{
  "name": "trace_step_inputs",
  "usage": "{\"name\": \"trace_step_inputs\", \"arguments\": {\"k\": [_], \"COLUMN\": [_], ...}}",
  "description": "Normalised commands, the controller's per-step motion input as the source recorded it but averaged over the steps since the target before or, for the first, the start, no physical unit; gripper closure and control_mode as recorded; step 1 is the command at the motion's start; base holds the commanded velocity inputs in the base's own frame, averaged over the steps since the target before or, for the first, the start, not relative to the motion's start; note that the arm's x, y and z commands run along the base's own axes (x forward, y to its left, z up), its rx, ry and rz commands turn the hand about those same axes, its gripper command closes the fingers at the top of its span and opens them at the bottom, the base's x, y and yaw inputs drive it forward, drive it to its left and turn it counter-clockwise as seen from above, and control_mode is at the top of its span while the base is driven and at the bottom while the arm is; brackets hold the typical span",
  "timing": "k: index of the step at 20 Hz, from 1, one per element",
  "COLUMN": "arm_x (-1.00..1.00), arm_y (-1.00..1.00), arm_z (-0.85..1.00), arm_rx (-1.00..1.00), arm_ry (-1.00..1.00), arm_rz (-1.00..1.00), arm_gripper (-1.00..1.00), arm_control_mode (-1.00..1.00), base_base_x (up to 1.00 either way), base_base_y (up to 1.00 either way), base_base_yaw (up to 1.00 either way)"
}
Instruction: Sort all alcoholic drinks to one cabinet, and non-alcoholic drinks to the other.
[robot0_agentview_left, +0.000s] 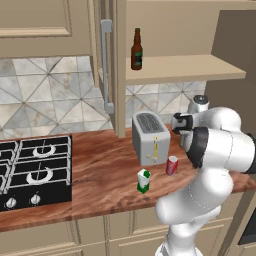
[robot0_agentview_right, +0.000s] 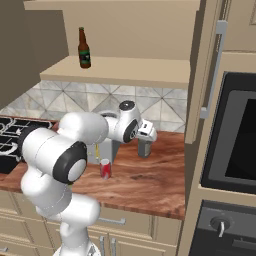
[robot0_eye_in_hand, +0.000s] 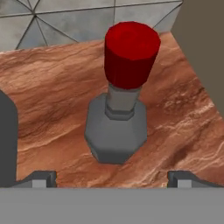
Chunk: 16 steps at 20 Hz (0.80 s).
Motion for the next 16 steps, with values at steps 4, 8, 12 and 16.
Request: {"name": "trace_step_inputs", "arguments": {"k": [4,8,12,16], "arm_x": [0.21,0.17,0.20,0.16], "arm_y": [-0.23,-0.15,-0.03,-0.04], "arm_z": [-0.22,-0.20,-0.18,-0.18], "arm_rx": [0.01,0.00,0.00,0.00], "arm_ry": [0.00,0.00,0.00,0.00], "arm_rz": [0.01,0.00,0.00,0.00], "arm_gripper": [-1.00,-1.00,-1.00,-1.00], "arm_control_mode": [-1.00,-1.00,-1.00,-1.00], "base_base_x": [0.00,0.00,0.00,0.00], "base_base_y": [0.00,0.00,0.00,0.00], "base_base_yaw": [0.00,0.00,0.00,0.00]}}
